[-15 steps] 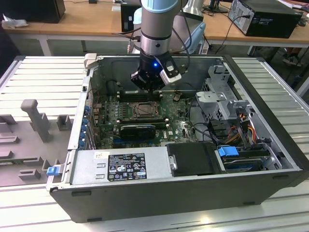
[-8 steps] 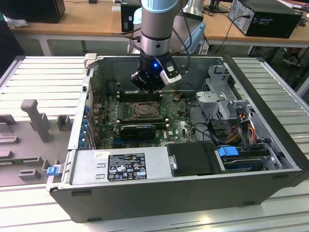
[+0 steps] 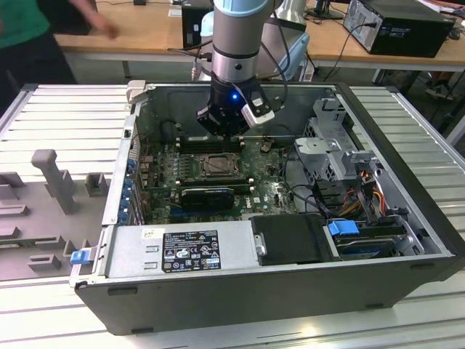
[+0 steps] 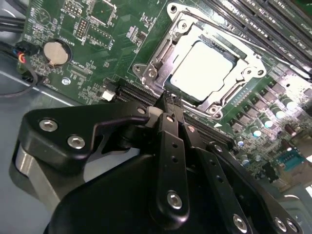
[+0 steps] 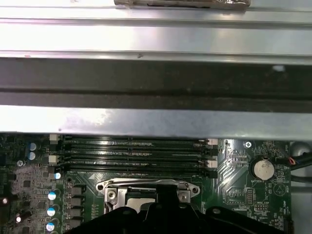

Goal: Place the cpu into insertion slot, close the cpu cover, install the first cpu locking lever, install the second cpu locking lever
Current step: 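Install the second cpu locking lever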

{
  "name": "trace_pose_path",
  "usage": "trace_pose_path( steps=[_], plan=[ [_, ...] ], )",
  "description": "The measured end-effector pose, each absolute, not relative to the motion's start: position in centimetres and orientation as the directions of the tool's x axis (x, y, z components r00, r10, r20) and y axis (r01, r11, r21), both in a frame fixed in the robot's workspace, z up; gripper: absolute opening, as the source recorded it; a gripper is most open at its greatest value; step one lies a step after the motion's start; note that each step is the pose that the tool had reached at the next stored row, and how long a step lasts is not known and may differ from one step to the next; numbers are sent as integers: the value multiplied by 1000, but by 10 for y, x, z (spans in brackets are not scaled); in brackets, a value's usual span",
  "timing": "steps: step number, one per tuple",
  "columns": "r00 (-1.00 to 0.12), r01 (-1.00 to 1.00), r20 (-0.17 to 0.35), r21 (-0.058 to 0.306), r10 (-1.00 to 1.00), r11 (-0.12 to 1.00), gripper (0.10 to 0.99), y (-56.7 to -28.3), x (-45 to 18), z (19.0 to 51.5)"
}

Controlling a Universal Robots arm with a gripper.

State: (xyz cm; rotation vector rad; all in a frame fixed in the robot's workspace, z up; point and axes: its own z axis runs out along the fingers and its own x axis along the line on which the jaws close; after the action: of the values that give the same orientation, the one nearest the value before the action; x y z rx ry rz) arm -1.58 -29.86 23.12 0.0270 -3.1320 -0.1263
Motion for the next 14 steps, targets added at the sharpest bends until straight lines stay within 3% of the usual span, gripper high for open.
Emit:
trace_pose_path(
  steps=[14],
  plan=[
    [-1000, -17, 6, 81, -17, 997, 106, -309, -16, 231]
  ],
)
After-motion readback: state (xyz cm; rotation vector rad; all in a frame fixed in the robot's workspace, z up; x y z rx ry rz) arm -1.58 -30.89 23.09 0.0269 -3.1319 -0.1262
